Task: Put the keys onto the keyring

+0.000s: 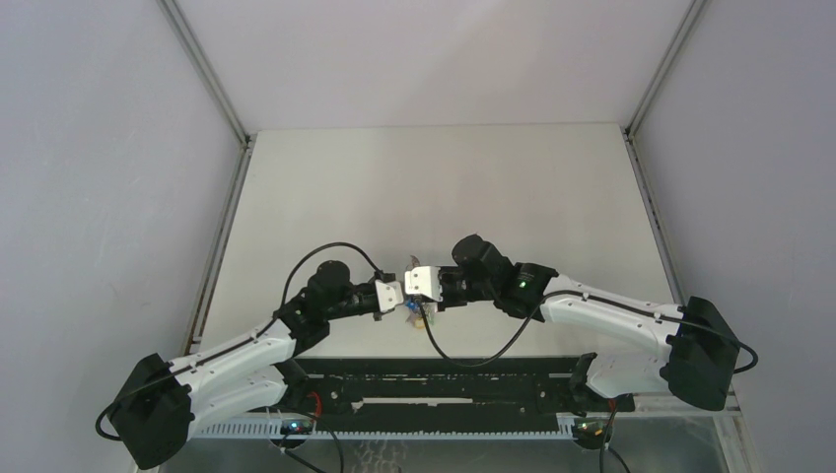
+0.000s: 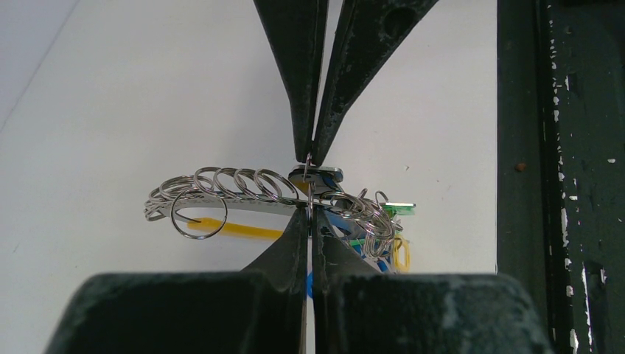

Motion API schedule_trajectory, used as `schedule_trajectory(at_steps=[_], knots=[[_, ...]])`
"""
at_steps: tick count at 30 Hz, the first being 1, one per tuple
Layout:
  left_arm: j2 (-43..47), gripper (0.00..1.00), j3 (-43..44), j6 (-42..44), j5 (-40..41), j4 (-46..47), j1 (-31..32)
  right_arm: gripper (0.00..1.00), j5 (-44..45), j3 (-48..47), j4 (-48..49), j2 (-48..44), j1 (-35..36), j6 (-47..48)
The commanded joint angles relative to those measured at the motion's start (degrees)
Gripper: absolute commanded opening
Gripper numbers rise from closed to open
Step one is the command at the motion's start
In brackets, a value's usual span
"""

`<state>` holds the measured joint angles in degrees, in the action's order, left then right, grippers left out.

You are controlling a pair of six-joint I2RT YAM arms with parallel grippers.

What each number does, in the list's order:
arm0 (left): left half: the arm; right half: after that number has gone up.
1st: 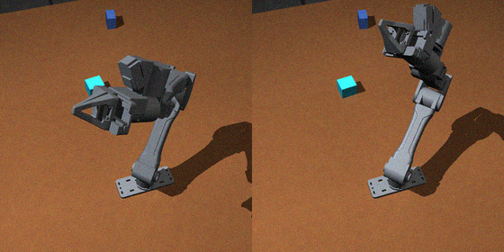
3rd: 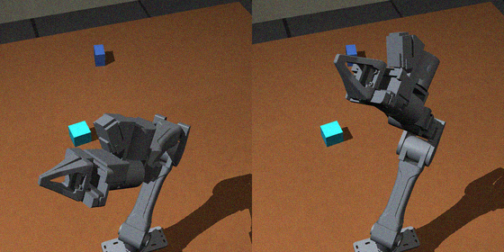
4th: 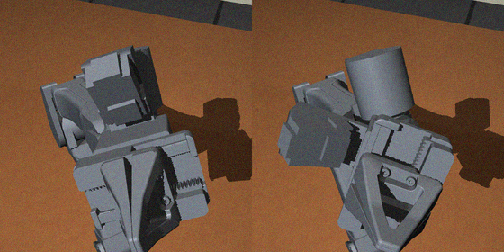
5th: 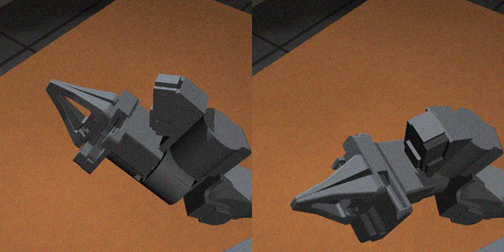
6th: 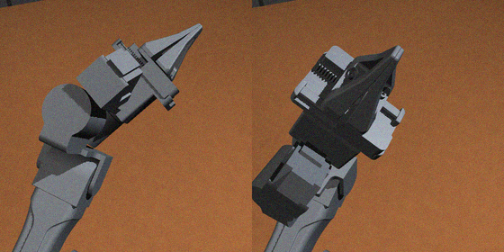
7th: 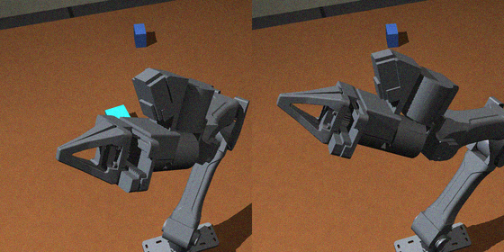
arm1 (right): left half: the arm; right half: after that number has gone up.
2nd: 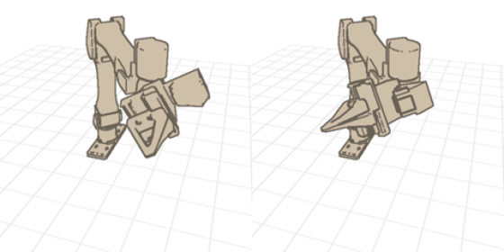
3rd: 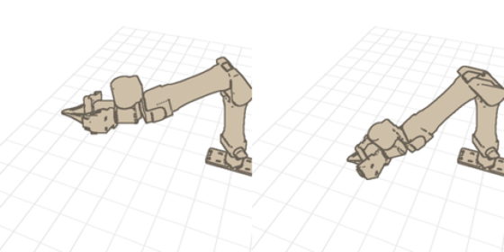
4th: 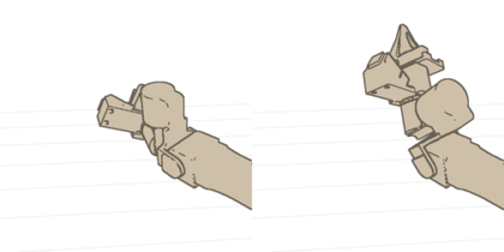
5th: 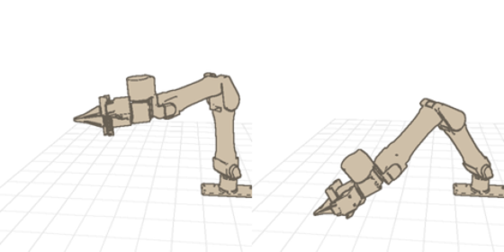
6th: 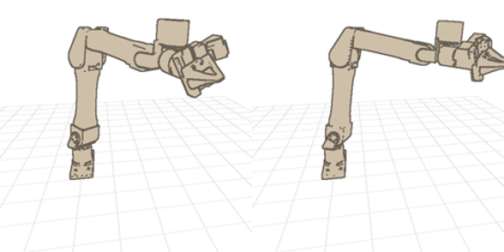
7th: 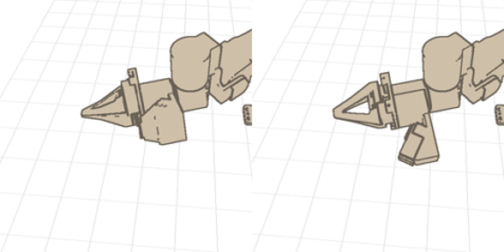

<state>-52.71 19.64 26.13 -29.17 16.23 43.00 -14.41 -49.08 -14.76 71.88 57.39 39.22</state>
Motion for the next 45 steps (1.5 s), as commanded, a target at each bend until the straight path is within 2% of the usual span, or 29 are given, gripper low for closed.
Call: schedule_trajectory(at_steps=[1, 28, 45], knots=[[1.0, 0.00, 3.4, 0.6, -0.8, 4.2, 0.3, 0.00, 0.4, -0.3, 1.3, -1.2, 0.9, 0.3], [1.4, 0.00, 3.3, 1.6, -1.1, 3.3, 0.3, 0.00, -2.3, -0.5, -0.3, -1.7, 1.1, 0.9], [1.1, 0.00, 3.6, 2.0, -2.5, 2.4, 0.3, 0.00, -0.2, -0.5, 1.0, -1.8, 1.1, 0.2]])
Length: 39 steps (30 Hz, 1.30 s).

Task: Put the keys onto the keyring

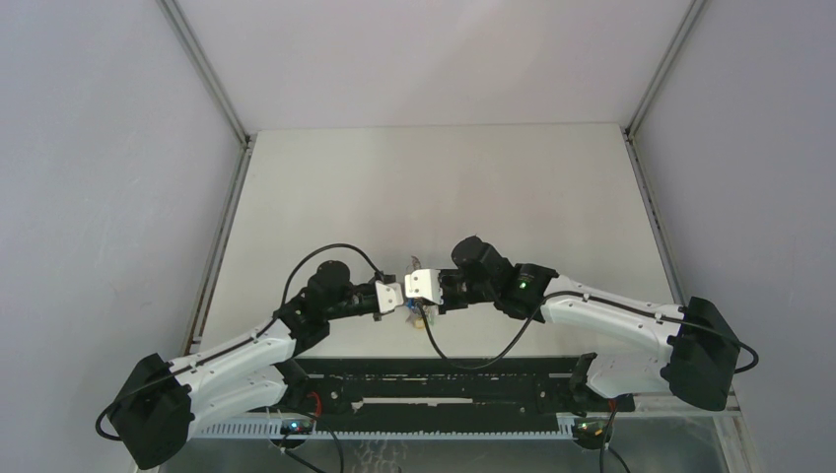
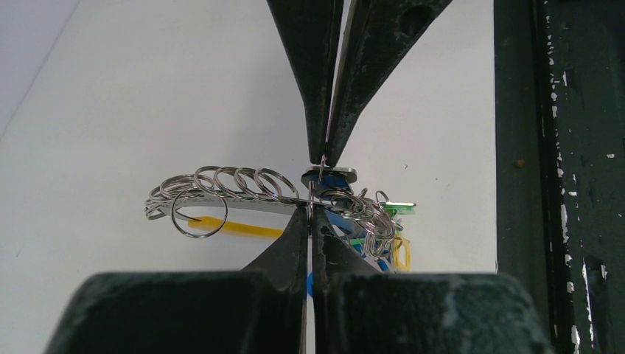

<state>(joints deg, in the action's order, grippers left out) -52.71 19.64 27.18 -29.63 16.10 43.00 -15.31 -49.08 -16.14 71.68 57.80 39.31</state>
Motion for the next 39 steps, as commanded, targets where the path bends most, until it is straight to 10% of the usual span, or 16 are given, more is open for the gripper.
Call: schedule_trajectory(at_steps=[1, 39], knots=[[1.1, 0.00, 3.7, 1.1, -2.2, 2.4, 0.3, 0.00, 0.5, -0.5, 2.6, -1.6, 0.7, 0.1], [0.6, 0.00, 4.2, 1.2, -2.9, 1.8, 0.3, 0.00, -1.3, -2.1, 1.1, 0.2, 1.0, 0.7]])
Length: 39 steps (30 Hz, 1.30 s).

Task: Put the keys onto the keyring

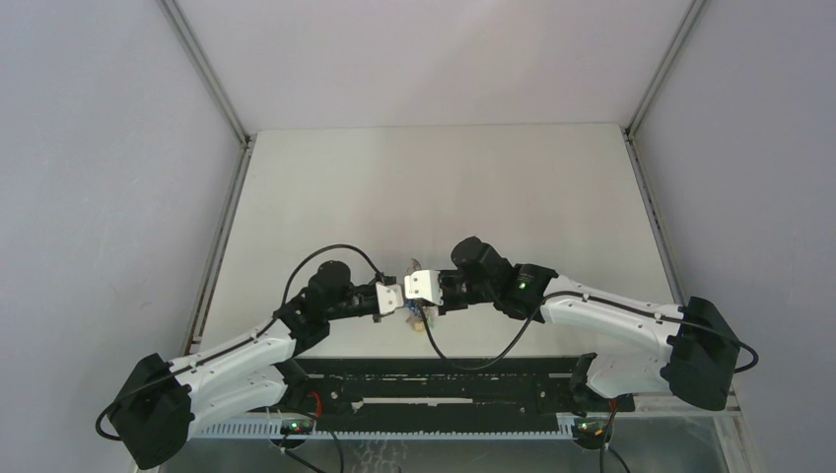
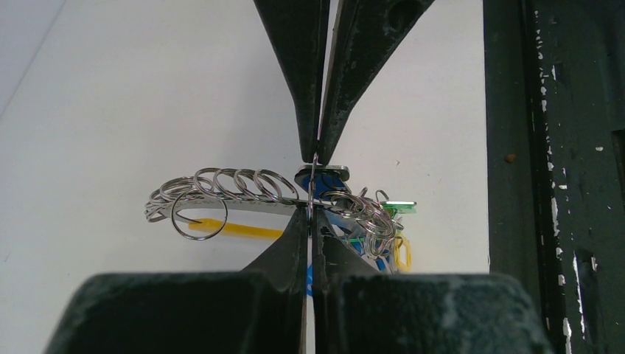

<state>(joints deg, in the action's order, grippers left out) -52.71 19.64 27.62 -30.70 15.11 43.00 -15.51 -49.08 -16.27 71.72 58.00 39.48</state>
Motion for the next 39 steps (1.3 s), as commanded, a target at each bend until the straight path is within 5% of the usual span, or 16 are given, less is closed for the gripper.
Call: schedule_trajectory(at_steps=[1, 39], knots=[[0.6, 0.00, 4.3, 0.8, -2.0, 2.8, 0.3, 0.00, -1.1, -2.1, 1.2, 0.1, 0.9, 0.6], [1.7, 0.00, 3.6, 0.3, -4.1, 4.7, 0.4, 0.00, -4.2, -4.2, 2.2, 2.8, 3.4, 1.2]])
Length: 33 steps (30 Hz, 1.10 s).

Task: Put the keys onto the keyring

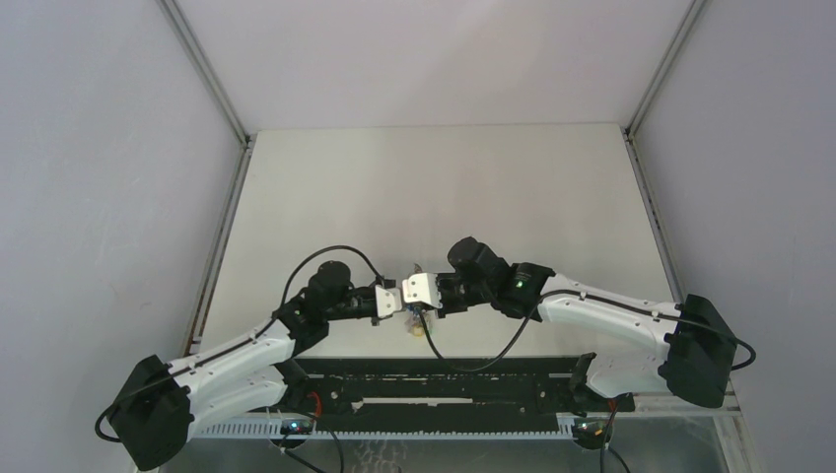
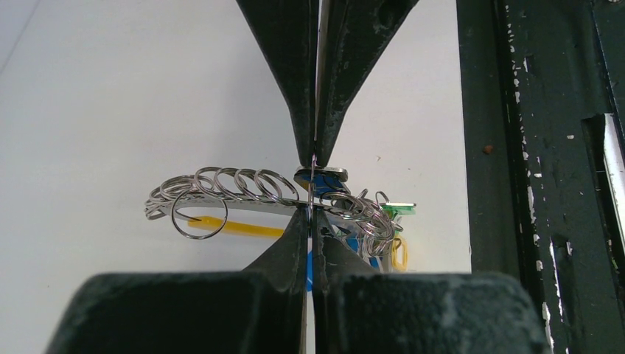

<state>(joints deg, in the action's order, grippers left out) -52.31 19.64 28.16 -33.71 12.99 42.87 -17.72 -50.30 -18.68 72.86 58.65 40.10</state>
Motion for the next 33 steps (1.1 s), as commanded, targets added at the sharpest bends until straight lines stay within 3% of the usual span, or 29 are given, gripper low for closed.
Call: schedule_trajectory(at_steps=[1, 33], knots=[[1.2, 0.00, 3.6, -0.3, -1.0, 6.9, 0.5, 0.00, -2.1, -3.0, 4.7, 1.8, 2.8, 0.5], [-0.3, 0.00, 4.7, -0.2, 0.5, 5.0, 0.5, 0.00, -2.7, -4.4, 6.1, 2.1, 3.6, 0.5]])
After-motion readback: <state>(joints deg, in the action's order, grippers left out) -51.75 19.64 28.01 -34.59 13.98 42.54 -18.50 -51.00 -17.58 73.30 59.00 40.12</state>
